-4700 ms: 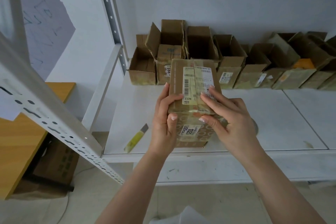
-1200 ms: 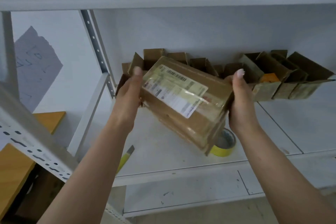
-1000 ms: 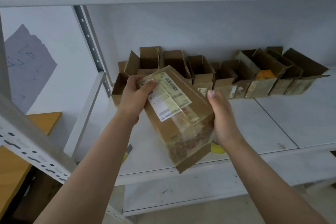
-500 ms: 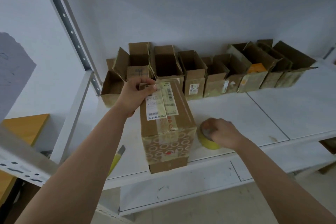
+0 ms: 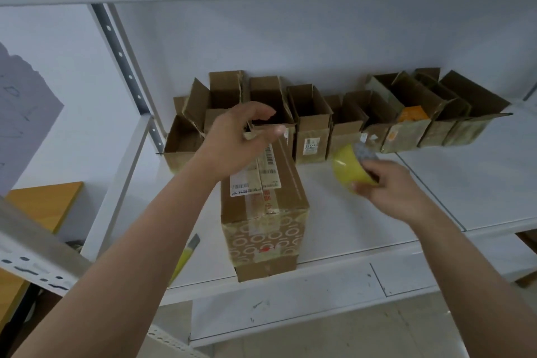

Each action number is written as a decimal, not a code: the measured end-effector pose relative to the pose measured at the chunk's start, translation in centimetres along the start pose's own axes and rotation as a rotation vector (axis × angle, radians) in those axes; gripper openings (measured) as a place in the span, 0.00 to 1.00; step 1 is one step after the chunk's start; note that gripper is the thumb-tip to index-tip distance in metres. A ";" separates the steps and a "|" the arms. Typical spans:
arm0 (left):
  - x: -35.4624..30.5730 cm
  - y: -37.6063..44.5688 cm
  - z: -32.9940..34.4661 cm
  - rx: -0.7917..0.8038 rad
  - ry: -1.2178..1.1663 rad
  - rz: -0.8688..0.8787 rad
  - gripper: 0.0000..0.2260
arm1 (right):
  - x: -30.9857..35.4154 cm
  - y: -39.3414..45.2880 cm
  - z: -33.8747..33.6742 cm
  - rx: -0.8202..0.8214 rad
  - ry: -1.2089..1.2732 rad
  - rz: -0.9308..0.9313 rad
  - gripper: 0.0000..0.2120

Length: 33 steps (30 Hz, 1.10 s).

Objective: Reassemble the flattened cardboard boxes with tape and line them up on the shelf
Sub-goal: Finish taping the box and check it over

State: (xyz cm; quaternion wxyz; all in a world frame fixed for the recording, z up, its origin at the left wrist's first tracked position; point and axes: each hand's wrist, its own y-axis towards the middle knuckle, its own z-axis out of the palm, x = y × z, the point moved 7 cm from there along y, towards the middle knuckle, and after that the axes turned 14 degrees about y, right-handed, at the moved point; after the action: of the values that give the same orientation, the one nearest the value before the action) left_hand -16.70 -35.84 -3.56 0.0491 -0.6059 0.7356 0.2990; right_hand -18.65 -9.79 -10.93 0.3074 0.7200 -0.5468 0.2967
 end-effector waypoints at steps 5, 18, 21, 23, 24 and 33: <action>-5.3 -0.8 1.4 0.232 -0.108 0.093 0.46 | 8.8 -1.5 -1.1 0.126 0.295 -0.249 0.13; -6.9 -3.5 -2.6 -0.352 -0.129 0.068 0.08 | 12.8 -1.8 0.6 0.222 0.282 -0.300 0.06; -5.5 -3.5 -3.8 -0.397 -0.057 -0.043 0.12 | 13.9 -1.8 -0.1 0.211 0.391 -0.364 0.20; -4.4 -3.8 -4.5 -0.405 -0.023 -0.110 0.16 | 14.7 -1.6 -0.9 0.184 0.447 -0.397 0.26; -4.3 -4.3 -4.7 -0.420 0.014 -0.124 0.17 | 15.0 -1.4 -1.2 0.181 0.443 -0.408 0.28; 1.2 -12.0 -6.3 -0.498 0.085 -0.424 0.14 | 10.8 -0.3 -2.2 0.217 0.331 -0.221 0.25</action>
State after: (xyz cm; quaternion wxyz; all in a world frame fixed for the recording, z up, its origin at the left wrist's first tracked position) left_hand -4.18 -41.07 -3.52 -0.0701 -0.7509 0.4988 0.4270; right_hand -16.14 -14.58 -1.38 0.3441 0.7459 -0.3718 0.4324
